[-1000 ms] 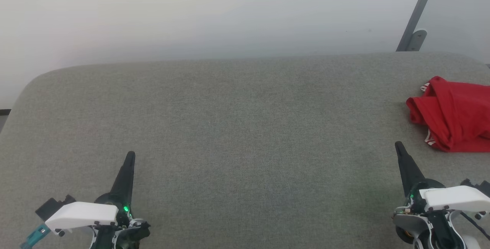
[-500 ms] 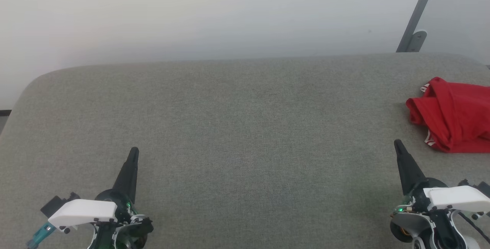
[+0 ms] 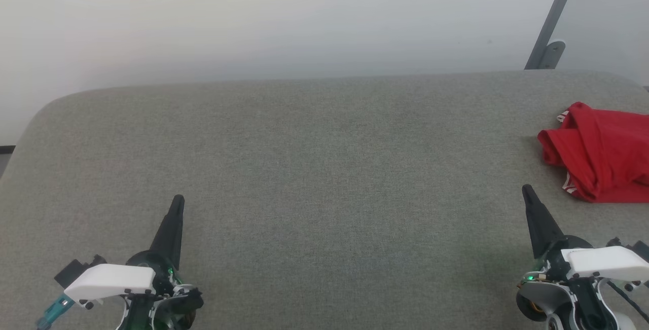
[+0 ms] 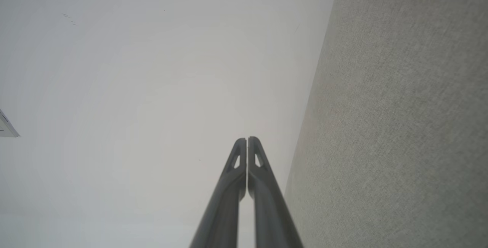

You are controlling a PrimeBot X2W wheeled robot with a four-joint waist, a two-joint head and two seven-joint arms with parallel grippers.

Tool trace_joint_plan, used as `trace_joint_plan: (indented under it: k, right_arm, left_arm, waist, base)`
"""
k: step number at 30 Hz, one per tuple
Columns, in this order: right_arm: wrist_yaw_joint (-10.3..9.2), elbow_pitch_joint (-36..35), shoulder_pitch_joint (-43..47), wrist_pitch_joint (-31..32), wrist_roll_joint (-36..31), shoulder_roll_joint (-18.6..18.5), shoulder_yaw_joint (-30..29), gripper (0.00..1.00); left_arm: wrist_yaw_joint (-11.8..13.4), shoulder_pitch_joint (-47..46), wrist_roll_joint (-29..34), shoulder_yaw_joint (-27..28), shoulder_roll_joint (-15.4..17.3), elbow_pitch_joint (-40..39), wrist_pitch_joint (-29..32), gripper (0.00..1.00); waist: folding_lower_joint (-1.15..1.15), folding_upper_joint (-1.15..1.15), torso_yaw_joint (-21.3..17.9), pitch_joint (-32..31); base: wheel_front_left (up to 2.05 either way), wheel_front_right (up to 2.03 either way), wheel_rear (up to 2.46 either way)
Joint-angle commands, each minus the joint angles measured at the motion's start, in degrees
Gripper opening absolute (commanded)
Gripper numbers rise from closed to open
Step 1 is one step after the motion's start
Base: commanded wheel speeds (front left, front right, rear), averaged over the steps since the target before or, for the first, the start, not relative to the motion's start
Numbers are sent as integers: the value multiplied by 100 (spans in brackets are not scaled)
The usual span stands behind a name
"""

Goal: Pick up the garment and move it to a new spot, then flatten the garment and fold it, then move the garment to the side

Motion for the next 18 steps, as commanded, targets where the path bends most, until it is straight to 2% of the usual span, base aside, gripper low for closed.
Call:
trace_joint_plan:
  k: [1,18]
  right_arm:
    - [2,-20,35,15,23,20,-5,0]
    - [2,-19,35,15,24,19,-4,0]
  left_arm:
    - [2,-64,-17,-3,-10,-1,19,0]
    - [2,-64,-17,-3,-10,-1,18,0]
  waist:
    - [0,0,0,0]
    - [0,0,0,0]
  base:
    - [0,0,0]
    - [0,0,0]
